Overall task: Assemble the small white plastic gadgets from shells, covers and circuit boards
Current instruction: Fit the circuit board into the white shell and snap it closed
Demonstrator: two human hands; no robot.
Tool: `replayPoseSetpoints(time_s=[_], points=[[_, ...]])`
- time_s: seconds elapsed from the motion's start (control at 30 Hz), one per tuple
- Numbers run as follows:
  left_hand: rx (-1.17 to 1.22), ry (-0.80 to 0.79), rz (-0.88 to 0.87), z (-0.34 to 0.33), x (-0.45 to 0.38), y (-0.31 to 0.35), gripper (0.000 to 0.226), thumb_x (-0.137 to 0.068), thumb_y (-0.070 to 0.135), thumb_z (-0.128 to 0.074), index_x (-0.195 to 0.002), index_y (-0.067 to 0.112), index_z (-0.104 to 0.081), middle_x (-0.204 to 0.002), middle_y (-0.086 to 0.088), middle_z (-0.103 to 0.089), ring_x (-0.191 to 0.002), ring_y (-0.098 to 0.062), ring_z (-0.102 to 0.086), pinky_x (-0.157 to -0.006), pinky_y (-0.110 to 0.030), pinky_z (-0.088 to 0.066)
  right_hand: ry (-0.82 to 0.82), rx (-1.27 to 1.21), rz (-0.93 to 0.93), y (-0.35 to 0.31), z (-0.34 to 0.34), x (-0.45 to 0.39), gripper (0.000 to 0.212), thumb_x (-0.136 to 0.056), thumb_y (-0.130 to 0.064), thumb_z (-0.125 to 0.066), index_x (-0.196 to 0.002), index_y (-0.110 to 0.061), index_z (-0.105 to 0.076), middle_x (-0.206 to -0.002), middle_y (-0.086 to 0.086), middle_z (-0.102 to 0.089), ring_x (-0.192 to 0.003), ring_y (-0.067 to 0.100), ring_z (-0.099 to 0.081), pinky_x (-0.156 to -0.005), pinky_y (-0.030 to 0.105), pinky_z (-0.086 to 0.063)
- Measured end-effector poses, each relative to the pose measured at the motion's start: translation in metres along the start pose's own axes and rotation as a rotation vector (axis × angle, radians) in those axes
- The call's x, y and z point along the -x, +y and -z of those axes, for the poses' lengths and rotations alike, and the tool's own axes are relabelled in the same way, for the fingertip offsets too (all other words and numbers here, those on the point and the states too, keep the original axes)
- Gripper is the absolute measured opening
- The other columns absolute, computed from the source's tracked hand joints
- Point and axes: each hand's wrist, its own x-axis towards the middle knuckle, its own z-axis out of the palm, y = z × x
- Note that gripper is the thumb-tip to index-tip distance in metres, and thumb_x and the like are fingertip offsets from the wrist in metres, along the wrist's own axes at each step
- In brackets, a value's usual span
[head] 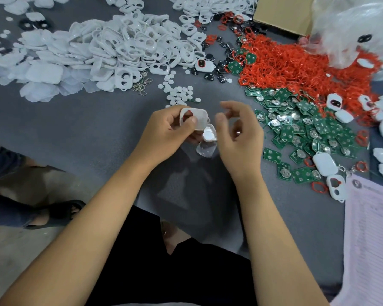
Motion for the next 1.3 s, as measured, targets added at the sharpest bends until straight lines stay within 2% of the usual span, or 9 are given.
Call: replayPoseSetpoints(time_s=[0.13, 0.23, 0.43, 0.57, 0.67, 0.8, 0.87, 0.97, 1.3], points=[[0.04, -0.042, 0.055, 0.004, 0.0, -0.002, 0.015, -0.1, 0.004, -0.056, -0.096, 0.007, -0.07, -0.074, -0.003, -0.074, -0.062, -0.015, -0.07, -0.057, -0.025, -0.056, 0.271, 0.351, -0.158, 0.015, 0.024, -0.004, 0.022, -0.097, -0.022, -0.055, -0.111, -0.022, -0.072, -0.106, -0.003, -0.068, -0.088, 0.017, -0.061, -0.072, 0.027, -0.036], [0.019, -0.026, 0.056, 0.003, -0.001, -0.002, 0.015, -0.099, 0.005, -0.055, -0.096, 0.005, -0.069, -0.073, 0.0, -0.073, -0.059, -0.012, -0.067, -0.055, -0.024, -0.055, 0.113, 0.578, -0.301, 0.022, 0.027, -0.003, 0.022, -0.098, -0.033, -0.055, -0.112, -0.03, -0.072, -0.115, -0.005, -0.063, -0.103, 0.021, -0.062, -0.071, 0.029, -0.031], [-0.012, -0.027, 0.032, -0.001, -0.001, 0.0, 0.017, -0.105, 0.008, -0.058, -0.116, 0.006, -0.071, -0.084, -0.002, -0.076, -0.066, -0.017, -0.071, -0.062, -0.027, -0.058, -0.02, 0.662, -0.271, 0.022, 0.023, -0.003, 0.021, -0.094, -0.048, -0.065, -0.108, -0.033, -0.071, -0.113, -0.01, -0.062, -0.106, 0.017, -0.062, -0.071, 0.03, -0.03], [0.024, -0.049, 0.061, -0.002, 0.0, 0.001, 0.026, -0.104, 0.008, -0.058, -0.129, 0.007, -0.065, -0.093, -0.006, -0.077, -0.072, -0.017, -0.074, -0.064, -0.024, -0.057, 0.069, 0.396, -0.145, 0.019, 0.018, -0.001, 0.008, -0.094, -0.036, -0.071, -0.098, -0.029, -0.069, -0.097, -0.013, -0.065, -0.084, 0.007, -0.059, -0.067, 0.031, -0.041], [0.021, -0.061, 0.071, -0.002, -0.001, 0.0, 0.034, -0.099, 0.013, -0.064, -0.133, 0.017, -0.06, -0.101, -0.005, -0.076, -0.08, -0.021, -0.077, -0.072, -0.034, -0.063, 0.094, 0.074, 0.014, 0.009, 0.009, 0.0, 0.015, -0.093, -0.022, -0.075, -0.107, -0.024, -0.073, -0.095, -0.009, -0.066, -0.077, 0.002, -0.058, -0.073, 0.018, -0.046], [-0.035, -0.065, 0.071, -0.003, -0.002, -0.004, 0.034, -0.091, 0.033, -0.074, -0.119, 0.029, -0.054, -0.1, -0.003, -0.076, -0.084, -0.026, -0.077, -0.081, -0.054, -0.062, 0.037, -0.299, -0.139, -0.001, 0.0, 0.001, 0.02, -0.093, -0.022, -0.076, -0.109, -0.03, -0.067, -0.082, -0.002, -0.067, -0.063, 0.014, -0.059, -0.06, 0.028, -0.047], [-0.042, -0.066, 0.069, -0.003, -0.002, -0.006, 0.035, -0.09, 0.035, -0.075, -0.117, 0.028, -0.055, -0.101, -0.001, -0.076, -0.087, -0.022, -0.077, -0.082, -0.05, -0.063, -0.001, -0.464, -0.212, -0.002, -0.001, 0.001, 0.01, -0.096, -0.018, -0.072, -0.104, -0.021, -0.07, -0.073, 0.001, -0.065, -0.051, 0.018, -0.053, -0.048, 0.029, -0.045], [0.003, -0.062, 0.063, -0.003, -0.002, -0.006, 0.034, -0.094, 0.028, -0.074, -0.124, 0.023, -0.059, -0.104, 0.001, -0.077, -0.088, -0.016, -0.077, -0.075, -0.032, -0.062, -0.072, -0.682, -0.329, -0.002, 0.001, 0.001, 0.008, -0.101, -0.014, -0.066, -0.107, -0.015, -0.071, -0.067, 0.0, -0.062, -0.054, 0.015, -0.053, -0.045, 0.026, -0.045], [0.105, -0.043, 0.029, 0.0, -0.003, -0.004, 0.028, -0.103, 0.024, -0.065, -0.131, 0.02, -0.063, -0.085, -0.001, -0.074, -0.066, -0.011, -0.068, -0.065, -0.021, -0.055, -0.1, -0.57, -0.304, -0.003, 0.003, 0.004, 0.008, -0.102, -0.009, -0.064, -0.11, -0.009, -0.064, -0.082, 0.006, -0.071, -0.07, 0.018, -0.069, -0.047, 0.031, -0.054]])
